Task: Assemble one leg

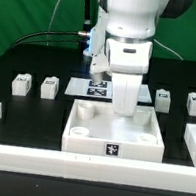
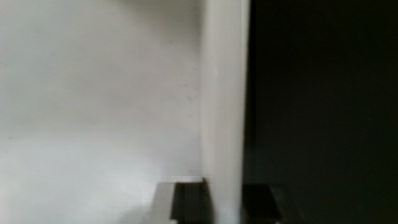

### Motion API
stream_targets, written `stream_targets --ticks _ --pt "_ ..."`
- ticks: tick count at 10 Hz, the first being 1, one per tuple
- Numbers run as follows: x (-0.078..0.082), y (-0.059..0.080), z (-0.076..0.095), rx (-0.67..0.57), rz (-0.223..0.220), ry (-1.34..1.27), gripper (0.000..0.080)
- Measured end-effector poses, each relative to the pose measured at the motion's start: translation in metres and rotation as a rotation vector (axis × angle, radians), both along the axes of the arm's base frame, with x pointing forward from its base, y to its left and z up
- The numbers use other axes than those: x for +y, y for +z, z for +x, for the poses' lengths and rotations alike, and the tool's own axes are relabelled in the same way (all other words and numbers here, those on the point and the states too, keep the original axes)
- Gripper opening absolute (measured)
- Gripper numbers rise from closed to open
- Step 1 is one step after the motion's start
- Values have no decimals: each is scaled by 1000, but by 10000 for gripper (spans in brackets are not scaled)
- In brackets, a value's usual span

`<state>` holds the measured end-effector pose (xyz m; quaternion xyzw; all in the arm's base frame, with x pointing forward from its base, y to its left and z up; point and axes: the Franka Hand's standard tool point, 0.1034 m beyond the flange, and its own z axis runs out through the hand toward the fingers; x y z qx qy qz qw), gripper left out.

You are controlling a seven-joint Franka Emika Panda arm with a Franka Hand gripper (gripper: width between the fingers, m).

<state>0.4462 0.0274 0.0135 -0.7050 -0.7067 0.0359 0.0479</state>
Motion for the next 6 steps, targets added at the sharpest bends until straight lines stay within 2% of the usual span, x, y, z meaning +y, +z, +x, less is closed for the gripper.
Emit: stream_targets --ticks 6 --pt "46 0 28 -32 17 -65 68"
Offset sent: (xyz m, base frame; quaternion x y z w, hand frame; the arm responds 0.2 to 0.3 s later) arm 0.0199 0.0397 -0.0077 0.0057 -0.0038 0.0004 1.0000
